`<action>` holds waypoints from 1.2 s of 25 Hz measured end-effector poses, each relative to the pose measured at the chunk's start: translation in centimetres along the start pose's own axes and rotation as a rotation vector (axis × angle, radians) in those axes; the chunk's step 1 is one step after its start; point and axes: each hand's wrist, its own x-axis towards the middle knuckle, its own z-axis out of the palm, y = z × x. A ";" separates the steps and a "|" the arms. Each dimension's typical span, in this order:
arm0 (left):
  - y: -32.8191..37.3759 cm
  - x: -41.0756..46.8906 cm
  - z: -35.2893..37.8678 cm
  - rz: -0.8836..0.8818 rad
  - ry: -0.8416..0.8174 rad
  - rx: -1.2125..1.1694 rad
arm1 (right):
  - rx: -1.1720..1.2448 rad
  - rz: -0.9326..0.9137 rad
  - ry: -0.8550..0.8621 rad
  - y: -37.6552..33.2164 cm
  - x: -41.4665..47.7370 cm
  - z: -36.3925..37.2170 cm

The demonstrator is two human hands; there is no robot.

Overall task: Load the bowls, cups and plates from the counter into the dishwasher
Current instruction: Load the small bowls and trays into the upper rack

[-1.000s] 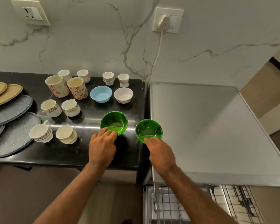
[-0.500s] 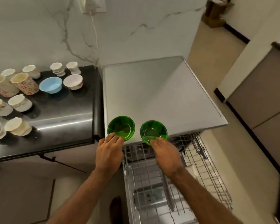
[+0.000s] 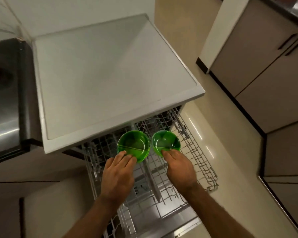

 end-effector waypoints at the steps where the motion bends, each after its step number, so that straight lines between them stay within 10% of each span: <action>1: -0.3 0.1 1.6 -0.006 -0.012 -0.006 | 0.025 0.030 -0.001 0.7 0.2 1.0; 16: -4.6 1.9 16.0 -0.012 -0.028 0.002 | 1.143 0.814 0.074 9.2 11.0 11.4; 30: -5.9 3.2 17.5 0.051 -0.020 -0.002 | 0.827 0.800 0.000 12.1 12.6 15.2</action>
